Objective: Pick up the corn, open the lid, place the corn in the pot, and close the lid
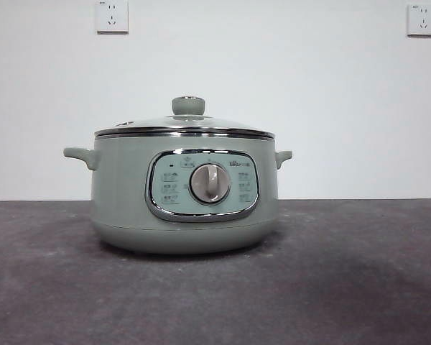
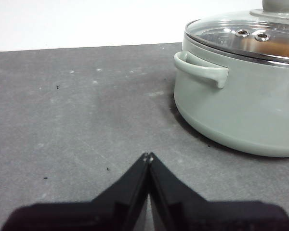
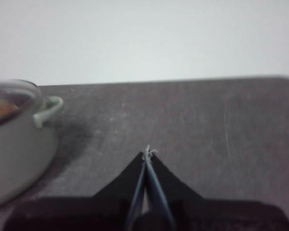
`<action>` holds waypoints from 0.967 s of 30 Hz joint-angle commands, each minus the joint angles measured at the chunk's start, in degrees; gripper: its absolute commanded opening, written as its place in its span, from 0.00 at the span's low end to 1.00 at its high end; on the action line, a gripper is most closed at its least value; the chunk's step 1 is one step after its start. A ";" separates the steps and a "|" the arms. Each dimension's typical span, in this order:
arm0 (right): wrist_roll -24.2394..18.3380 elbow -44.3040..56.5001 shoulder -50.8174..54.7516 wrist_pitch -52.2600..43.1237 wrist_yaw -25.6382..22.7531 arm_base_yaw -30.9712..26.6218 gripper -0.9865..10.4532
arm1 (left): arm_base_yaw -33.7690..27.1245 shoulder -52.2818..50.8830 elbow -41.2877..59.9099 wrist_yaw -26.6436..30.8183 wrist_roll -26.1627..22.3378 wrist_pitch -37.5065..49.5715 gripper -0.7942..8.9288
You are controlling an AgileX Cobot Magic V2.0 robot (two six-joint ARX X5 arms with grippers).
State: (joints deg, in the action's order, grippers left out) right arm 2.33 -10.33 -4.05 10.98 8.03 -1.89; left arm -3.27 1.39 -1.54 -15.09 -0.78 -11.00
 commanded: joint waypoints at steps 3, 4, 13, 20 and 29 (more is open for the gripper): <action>2.14 7.23 3.58 -3.78 0.00 0.04 0.09 | -0.17 -0.09 0.50 0.11 0.55 0.55 0.08; 2.14 8.48 3.61 -4.81 0.04 0.04 0.09 | -0.17 -0.09 0.50 0.11 0.55 0.55 0.08; -5.73 9.51 3.61 -1.16 1.73 0.11 0.09 | -0.17 0.28 0.50 0.11 0.55 0.55 0.08; -5.35 9.51 3.61 -1.18 1.99 0.11 0.09 | -0.17 0.50 0.50 0.11 0.55 0.55 0.08; -5.35 9.51 3.54 -1.18 1.97 0.02 0.09 | -0.17 0.50 0.50 0.11 0.55 0.55 0.08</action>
